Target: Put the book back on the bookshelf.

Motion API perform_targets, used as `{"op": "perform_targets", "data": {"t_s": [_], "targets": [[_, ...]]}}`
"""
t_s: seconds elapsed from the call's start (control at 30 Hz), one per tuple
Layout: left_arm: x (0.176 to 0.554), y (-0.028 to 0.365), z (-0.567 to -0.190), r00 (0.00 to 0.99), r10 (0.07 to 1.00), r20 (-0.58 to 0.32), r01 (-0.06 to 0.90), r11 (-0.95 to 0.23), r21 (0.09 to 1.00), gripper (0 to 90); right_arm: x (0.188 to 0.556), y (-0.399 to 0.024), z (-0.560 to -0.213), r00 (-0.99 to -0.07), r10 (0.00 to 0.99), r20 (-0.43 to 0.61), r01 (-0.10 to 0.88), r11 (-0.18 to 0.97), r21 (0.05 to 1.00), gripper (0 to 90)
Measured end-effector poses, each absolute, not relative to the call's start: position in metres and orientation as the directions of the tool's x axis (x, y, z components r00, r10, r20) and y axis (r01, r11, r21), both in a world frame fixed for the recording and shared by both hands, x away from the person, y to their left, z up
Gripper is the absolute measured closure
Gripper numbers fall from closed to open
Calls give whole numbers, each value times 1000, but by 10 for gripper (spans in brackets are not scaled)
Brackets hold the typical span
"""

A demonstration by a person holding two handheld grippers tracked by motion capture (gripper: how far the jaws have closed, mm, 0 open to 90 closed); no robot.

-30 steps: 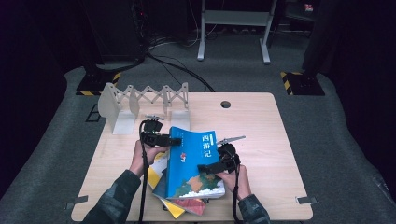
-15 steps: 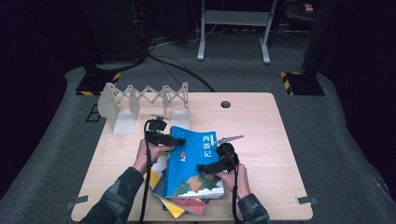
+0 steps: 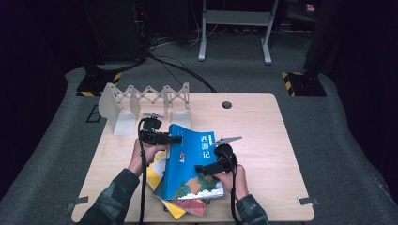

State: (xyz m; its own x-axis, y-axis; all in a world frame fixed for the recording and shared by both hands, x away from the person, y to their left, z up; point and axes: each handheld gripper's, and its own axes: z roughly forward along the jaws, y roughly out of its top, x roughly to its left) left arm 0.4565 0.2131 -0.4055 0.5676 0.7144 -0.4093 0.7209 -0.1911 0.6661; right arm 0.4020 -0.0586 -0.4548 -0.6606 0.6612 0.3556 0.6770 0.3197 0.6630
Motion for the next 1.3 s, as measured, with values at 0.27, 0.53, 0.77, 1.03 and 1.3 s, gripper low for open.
{"op": "perform_targets", "data": {"t_s": [0.27, 0.53, 0.77, 1.03, 1.3], "targets": [[464, 213, -415, 561, 692, -455, 753, -197, 628, 424, 405, -53, -457, -678, 643, 356, 660, 319, 680, 8], [462, 220, -419, 543, 690, -479, 768, -177, 616, 482, 405, -47, -455, -700, 634, 329, 635, 341, 693, 8], [456, 228, -418, 532, 674, -513, 767, -126, 629, 505, 398, -69, -457, -672, 664, 329, 630, 279, 724, 50], [454, 233, -417, 535, 671, -513, 764, -125, 634, 504, 392, -144, -462, -485, 864, 136, 605, 219, 766, 0], [451, 237, -417, 532, 659, -532, 762, -99, 640, 513, 400, -193, -515, -331, 943, 33, 673, 211, 709, 0]]}}
